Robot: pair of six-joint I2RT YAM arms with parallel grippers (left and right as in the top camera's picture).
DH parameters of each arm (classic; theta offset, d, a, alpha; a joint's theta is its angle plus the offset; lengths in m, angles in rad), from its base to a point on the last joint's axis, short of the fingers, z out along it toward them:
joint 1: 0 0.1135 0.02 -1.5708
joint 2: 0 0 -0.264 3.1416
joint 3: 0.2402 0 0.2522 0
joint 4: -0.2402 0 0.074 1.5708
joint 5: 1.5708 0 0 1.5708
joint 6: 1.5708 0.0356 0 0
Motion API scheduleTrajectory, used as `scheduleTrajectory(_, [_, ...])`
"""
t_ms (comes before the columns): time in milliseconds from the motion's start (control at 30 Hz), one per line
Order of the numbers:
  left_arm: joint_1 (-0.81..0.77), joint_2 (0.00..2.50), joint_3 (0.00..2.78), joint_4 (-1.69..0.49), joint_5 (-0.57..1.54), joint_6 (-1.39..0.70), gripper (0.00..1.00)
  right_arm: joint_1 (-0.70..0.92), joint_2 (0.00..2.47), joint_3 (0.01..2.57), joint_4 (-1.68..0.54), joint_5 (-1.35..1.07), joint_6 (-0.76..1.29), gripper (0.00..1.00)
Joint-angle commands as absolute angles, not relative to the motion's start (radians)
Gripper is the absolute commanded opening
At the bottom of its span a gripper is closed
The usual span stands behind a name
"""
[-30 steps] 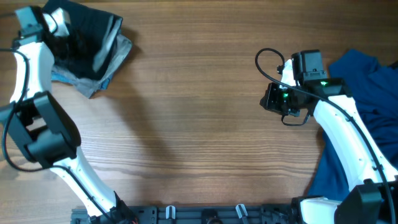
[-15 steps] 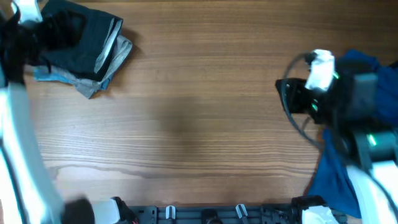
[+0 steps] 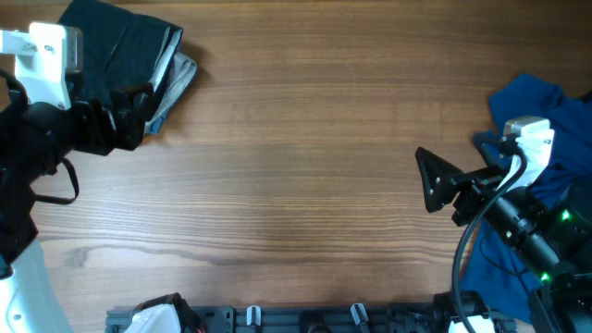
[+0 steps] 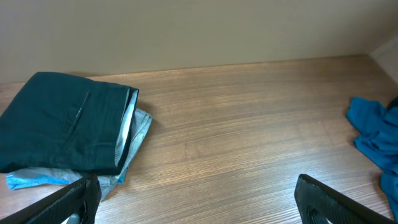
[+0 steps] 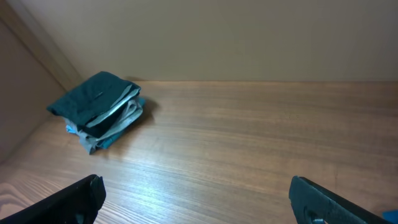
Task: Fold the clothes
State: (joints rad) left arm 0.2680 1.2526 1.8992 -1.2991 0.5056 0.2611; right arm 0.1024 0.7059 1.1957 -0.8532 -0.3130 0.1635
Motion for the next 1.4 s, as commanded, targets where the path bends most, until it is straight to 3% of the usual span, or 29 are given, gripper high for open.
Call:
scheduleTrajectory(0, [0.266, 1.245, 1.892, -1.299, 0.5, 0.281, 1.0, 0.105, 0.712, 1.204, -0.862, -0.311, 0.384, 1.0])
scheduleTrajectory(133, [0.266, 1.245, 1.892, -1.299, 0.5, 0.281, 1.0, 0.105, 0.714, 1.203, -0.931, -0.207, 0.44, 1.0])
scheduleTrajectory(400, [0.266, 1.245, 1.892, -1.299, 0.5, 0.281, 1.0, 0.112, 0.711, 1.157, -0.782, -0.339, -0.199, 1.0])
scheduleTrajectory(500, [0.266, 1.245, 1.892, -1.299, 0.5, 0.281, 1.0, 0.112, 0.666, 1.068, -0.721, -0.378, -0.342, 1.0])
scheduleTrajectory(1033, [0.266, 1.245, 1.892, -1.299, 0.501, 0.281, 1.0, 0.2, 0.045, 0.23, -0.336, -0.409, -0.337, 1.0])
scheduleTrajectory(1200, [0.266, 1.245, 1.892, -1.299, 0.5, 0.281, 1.0, 0.21, 0.003, 0.079, -0.163, -0.422, -0.285, 1.0])
scheduleTrajectory(1367, [0.266, 1.245, 1.892, -1.299, 0.5, 0.281, 1.0, 0.21, 0.003, 0.076, -0.152, -0.446, -0.279, 1.0])
